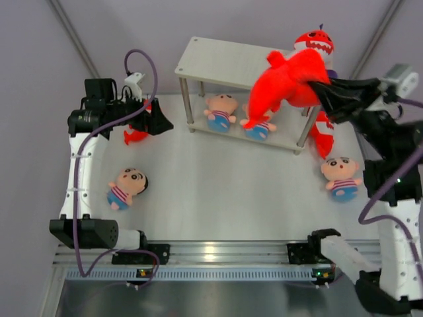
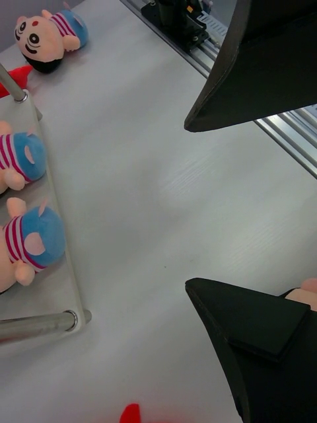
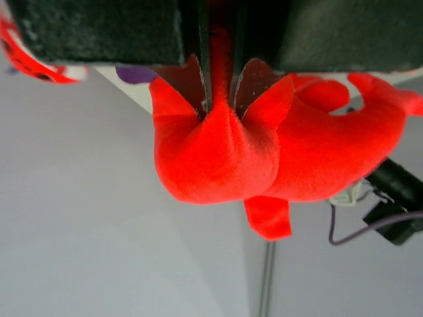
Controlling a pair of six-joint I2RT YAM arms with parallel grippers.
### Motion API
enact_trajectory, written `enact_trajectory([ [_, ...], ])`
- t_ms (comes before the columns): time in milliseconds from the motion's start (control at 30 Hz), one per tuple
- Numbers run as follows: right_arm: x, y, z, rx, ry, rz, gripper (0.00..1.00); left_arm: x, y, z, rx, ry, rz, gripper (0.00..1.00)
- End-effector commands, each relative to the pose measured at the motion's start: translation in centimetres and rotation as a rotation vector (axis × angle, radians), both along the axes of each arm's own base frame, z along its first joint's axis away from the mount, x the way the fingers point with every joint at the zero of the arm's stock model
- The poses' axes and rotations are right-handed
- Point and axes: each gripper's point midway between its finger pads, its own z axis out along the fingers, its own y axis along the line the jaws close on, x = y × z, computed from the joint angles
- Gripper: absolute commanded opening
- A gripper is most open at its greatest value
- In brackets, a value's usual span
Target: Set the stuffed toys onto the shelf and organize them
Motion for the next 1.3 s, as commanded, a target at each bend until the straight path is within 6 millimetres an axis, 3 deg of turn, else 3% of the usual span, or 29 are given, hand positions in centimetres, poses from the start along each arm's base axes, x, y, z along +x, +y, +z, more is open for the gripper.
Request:
enact_trajectory([
  [0,8.0,3.6,-4.4,-0.219,0.068,-0.180,0.00,-0.9,-0.4,2.7,-0.020,-0.075,-0.009,0.98],
  [33,7.0,10.4,-5.9,-0.271,0.067,-0.033,0.00,-1.0,-0.3,2.9,-0.014,-0.088,-0.006,0.98],
  [100,6.0,14.7,-5.6,-0.238,-0.017,0.082,0.00,-1.6,0.0,3.7,0.008,-0.129,0.009,0.98],
  [200,6.5,17.8,-6.6,-0.261,-0.069,0.169,0.00,-2.4,0.7,4.8,0.044,-0.185,0.041,0.98],
  [333,7.0,21.8,-10.1,-0.344,-0.105,0.287,0.00,-3.3,0.7,5.5,0.054,-0.197,0.023,0.98],
  [433,6.8,24.1,-13.0,-0.446,-0.134,0.340,0.00,-3.8,-0.4,5.8,0.007,-0.189,-0.040,0.98],
  [533,5.6,26.5,-14.4,-0.520,-0.203,0.414,0.00,-3.9,-1.5,5.7,-0.051,-0.154,-0.101,0.98],
  [767,3.2,30.4,-15.7,-0.598,-0.338,0.524,0.00,-2.9,-2.1,4.4,-0.001,-0.153,-0.128,0.98],
  [967,3.1,31.8,-15.4,-0.626,-0.409,0.553,0.00,-4.1,-3.4,4.8,-0.052,-0.166,-0.227,0.98],
  [1167,4.2,32.1,-16.1,-0.660,-0.441,0.512,0.00,-5.1,-4.3,4.8,-0.109,-0.150,-0.298,0.98],
  [1267,4.2,32.9,-15.9,-0.639,-0.447,0.533,0.00,-5.0,-4.8,4.4,-0.151,-0.104,-0.322,0.93],
])
